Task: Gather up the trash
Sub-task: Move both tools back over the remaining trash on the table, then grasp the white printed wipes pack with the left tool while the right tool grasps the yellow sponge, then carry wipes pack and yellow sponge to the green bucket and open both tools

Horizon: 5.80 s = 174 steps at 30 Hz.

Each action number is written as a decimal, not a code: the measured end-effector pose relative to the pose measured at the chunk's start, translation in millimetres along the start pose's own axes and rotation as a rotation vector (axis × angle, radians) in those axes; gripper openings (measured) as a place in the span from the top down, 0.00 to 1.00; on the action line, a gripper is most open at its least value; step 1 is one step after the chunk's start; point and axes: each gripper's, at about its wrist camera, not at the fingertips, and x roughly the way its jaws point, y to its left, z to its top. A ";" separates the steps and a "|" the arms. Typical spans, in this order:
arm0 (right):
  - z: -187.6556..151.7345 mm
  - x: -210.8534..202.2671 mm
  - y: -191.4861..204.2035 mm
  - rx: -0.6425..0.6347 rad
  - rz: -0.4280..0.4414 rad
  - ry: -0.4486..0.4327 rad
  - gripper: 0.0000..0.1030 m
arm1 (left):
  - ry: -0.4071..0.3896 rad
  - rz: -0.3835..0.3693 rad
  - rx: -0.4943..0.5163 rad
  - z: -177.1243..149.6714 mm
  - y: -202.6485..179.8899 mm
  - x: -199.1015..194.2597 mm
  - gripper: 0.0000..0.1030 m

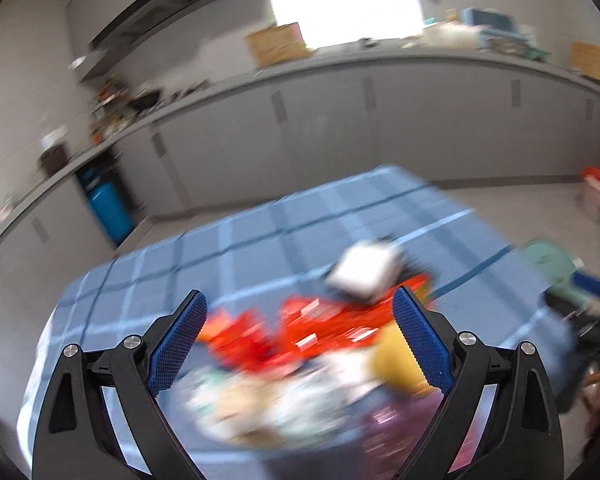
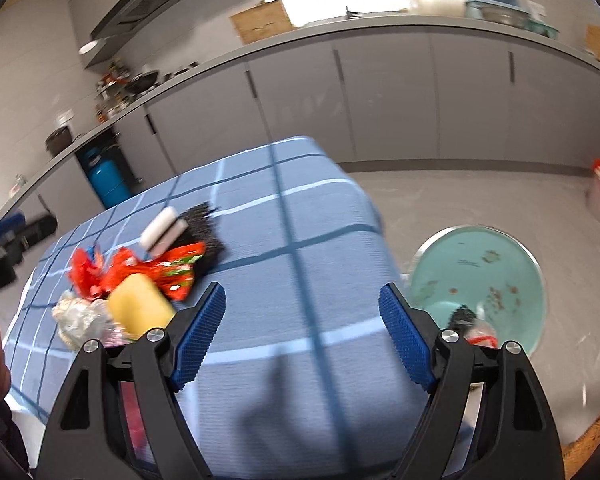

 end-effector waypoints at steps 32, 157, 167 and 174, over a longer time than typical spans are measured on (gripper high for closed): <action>-4.4 66.9 102.8 -0.257 0.097 0.135 0.17 | 0.275 -0.096 -0.161 -87.1 43.9 69.8 0.28; -1.7 53.1 -242.4 0.228 -0.314 -0.006 0.30 | -0.032 -0.471 0.502 43.9 -298.9 50.8 0.47; -3.4 38.3 -239.6 0.259 -0.331 -0.027 0.22 | -0.055 -0.447 0.467 55.0 -285.1 44.5 0.33; -4.6 28.9 -222.8 0.252 -0.317 -0.029 0.21 | -0.103 -0.423 0.426 67.0 -267.7 30.2 0.25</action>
